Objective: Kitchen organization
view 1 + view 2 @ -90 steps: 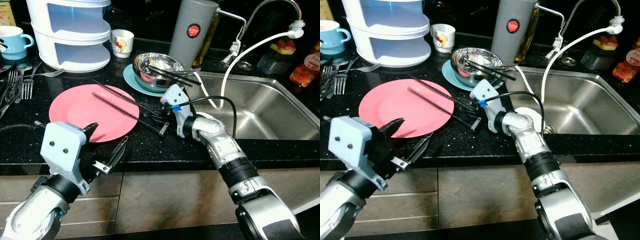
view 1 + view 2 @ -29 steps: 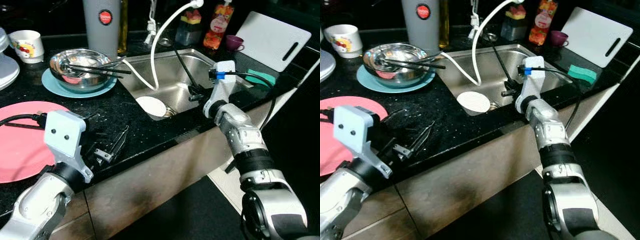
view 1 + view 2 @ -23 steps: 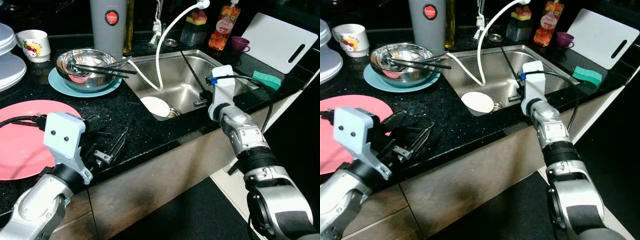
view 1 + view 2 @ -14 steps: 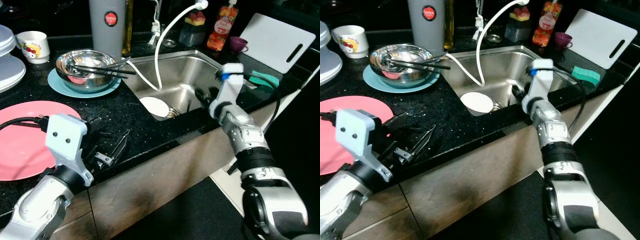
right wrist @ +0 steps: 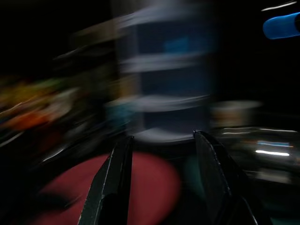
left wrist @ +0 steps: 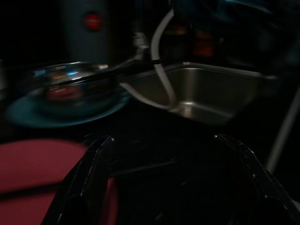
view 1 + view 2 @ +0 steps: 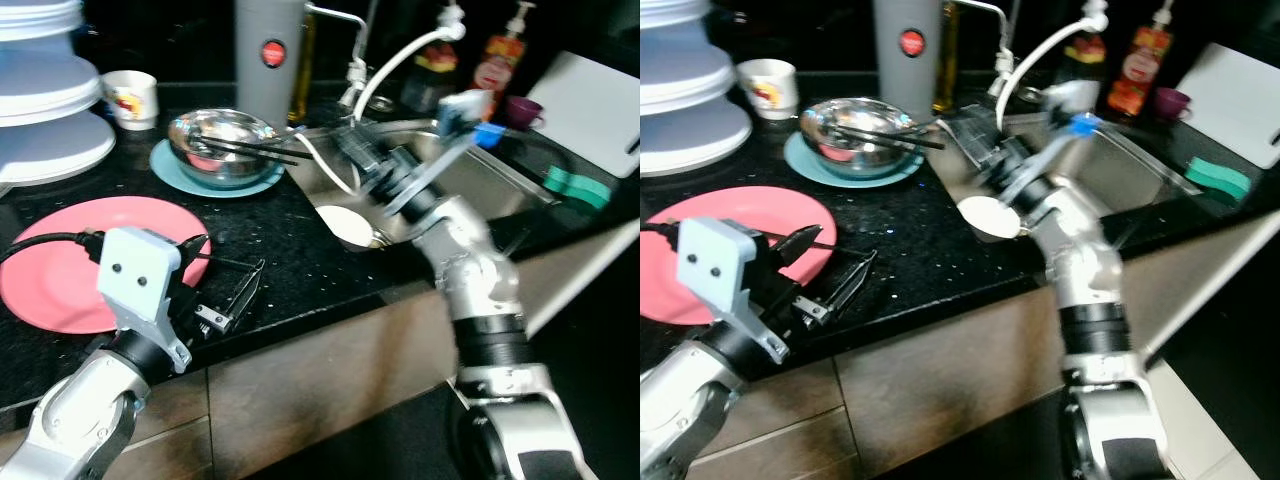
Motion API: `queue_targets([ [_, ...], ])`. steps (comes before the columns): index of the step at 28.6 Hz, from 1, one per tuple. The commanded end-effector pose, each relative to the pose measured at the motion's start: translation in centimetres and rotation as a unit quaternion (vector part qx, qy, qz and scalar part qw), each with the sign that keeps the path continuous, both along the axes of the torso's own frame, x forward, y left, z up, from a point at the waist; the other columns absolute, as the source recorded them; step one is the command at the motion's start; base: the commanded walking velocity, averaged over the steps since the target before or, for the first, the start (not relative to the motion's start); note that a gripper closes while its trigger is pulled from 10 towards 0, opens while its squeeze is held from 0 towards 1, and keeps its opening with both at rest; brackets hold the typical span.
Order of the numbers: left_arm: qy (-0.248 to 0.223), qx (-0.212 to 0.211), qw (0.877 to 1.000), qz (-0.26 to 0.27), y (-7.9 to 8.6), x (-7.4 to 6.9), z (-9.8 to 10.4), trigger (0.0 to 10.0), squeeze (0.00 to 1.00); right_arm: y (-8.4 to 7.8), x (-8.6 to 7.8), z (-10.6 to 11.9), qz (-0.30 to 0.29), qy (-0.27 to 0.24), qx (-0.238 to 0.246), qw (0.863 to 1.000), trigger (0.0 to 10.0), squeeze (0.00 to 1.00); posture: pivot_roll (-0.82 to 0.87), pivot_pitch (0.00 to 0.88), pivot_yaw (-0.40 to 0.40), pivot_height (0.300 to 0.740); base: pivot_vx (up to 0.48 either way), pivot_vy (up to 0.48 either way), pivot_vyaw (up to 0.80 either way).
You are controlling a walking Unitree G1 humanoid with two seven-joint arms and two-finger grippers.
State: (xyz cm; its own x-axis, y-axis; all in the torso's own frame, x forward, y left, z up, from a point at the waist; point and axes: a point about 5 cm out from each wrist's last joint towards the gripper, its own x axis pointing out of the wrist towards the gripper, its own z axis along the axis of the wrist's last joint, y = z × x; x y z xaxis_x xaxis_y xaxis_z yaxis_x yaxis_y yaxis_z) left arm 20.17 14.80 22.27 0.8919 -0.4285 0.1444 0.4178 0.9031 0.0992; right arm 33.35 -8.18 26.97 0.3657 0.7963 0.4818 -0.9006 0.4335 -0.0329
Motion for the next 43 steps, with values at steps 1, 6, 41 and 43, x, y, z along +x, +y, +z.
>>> queue_targets([
  [1, -0.003, -0.009, 1.0, 0.029, 0.5, -0.1, -0.1, 10.0, 0.0, 0.3, -0.7, -0.8, 0.03, -0.009, -0.041, 0.999, 10.0, 0.0, 0.24, 0.0, -0.106, 0.74, 0.0, 0.0, 0.67],
  [6, -0.019, -0.021, 0.988, 0.149, 3.5, -0.5, 0.2, 10.0, 0.0, 0.4, -0.6, -1.0, 0.027, -0.011, -0.05, 0.998, 10.0, 0.0, 0.26, 0.0, -0.115, 0.74, 0.0, 0.0, 0.67],
  [41, 0.025, -0.043, 0.996, 0.077, 0.7, -0.9, -1.6, 10.0, 0.0, -6.8, 0.3, -2.5, -0.035, 0.008, -0.116, 0.993, 10.0, 0.0, 0.26, 0.0, -0.109, 0.74, 0.0, 0.0, 0.38],
  [43, 0.027, -0.037, 0.996, 0.072, 0.6, -0.8, -1.7, 10.0, 0.0, -7.8, -0.2, -2.9, -0.031, 0.007, -0.151, 0.988, 10.0, 0.0, 0.25, 0.0, -0.103, 0.74, 0.0, -0.24, 0.0],
])
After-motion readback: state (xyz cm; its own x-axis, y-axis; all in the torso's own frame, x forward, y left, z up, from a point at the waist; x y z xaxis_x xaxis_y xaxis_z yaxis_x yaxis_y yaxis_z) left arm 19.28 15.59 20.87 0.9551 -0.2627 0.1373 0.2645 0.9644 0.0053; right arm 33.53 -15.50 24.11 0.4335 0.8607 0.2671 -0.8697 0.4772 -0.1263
